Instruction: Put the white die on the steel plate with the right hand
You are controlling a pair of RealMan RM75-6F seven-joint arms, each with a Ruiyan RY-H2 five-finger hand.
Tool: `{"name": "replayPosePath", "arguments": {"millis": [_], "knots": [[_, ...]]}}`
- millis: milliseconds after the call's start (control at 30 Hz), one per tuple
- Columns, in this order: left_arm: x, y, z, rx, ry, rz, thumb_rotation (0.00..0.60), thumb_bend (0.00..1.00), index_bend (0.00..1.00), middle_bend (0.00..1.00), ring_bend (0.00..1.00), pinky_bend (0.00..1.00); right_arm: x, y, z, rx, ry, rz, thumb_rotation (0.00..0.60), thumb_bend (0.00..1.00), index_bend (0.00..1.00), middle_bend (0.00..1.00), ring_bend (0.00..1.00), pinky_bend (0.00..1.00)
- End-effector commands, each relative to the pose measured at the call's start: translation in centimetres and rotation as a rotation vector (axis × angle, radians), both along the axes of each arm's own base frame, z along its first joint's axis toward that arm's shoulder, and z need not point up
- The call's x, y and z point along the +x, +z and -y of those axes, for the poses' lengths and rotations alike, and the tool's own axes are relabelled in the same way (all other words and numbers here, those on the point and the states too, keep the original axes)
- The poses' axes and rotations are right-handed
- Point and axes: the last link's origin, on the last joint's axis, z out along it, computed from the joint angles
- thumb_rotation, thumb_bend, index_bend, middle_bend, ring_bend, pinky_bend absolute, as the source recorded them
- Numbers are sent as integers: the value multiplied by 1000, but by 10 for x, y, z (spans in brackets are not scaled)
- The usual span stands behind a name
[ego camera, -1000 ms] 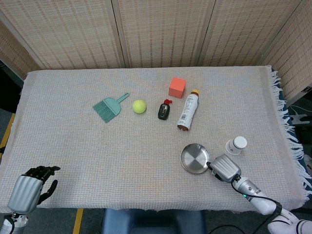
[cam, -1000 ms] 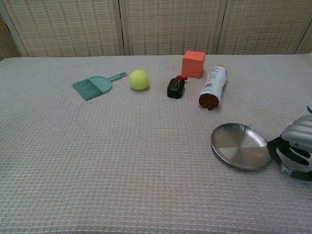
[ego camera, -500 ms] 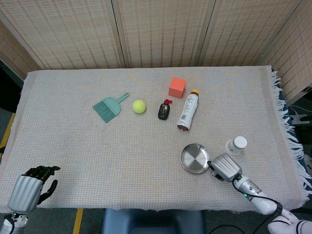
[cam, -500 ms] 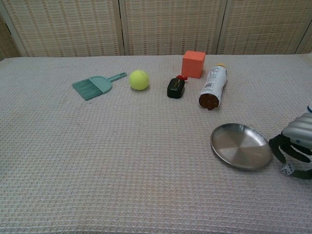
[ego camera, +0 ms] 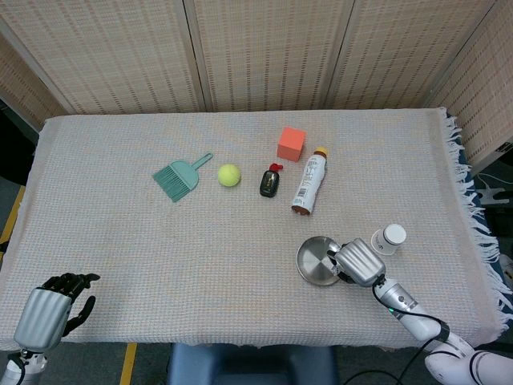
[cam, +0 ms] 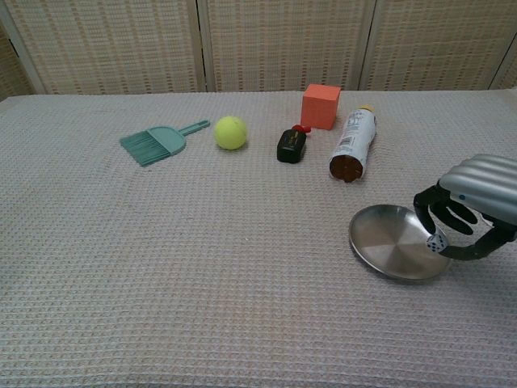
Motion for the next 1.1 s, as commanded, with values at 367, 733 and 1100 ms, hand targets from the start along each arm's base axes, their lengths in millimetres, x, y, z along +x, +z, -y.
{"name": "replayPosePath", "arguments": {"millis": [367, 733, 1100], "knots": [[0, 1, 0, 2, 0, 6, 600, 393, 357, 488, 425, 559, 2, 15, 13, -62, 41, 71, 600, 14, 243, 293, 133, 645], [-1, 0, -1, 1, 6, 1, 600, 393, 356, 488, 425, 559, -38, 63, 29, -163, -113, -54, 600, 22, 183, 158, 0, 349], [-1, 0, -1, -2, 9, -1, 600, 394, 357, 489, 425, 559, -60, 62, 27, -153, -164, -70, 600, 33, 191, 149, 0, 352]]}}
